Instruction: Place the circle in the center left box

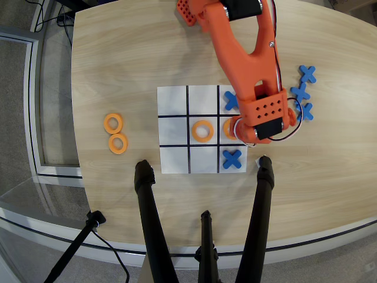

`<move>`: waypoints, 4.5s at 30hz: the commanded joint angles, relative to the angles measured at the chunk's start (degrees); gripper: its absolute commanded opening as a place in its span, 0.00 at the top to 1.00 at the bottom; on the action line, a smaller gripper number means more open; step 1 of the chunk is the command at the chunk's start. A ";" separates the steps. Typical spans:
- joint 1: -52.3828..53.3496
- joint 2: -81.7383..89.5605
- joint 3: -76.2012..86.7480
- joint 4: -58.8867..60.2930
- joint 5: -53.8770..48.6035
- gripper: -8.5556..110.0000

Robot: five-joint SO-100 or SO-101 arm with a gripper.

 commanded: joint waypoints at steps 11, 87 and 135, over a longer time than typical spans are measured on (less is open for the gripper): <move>0.53 -0.53 -2.72 -1.05 0.35 0.90; 53.79 121.46 89.47 21.71 -14.68 0.93; 112.76 121.90 89.47 21.88 -14.68 0.93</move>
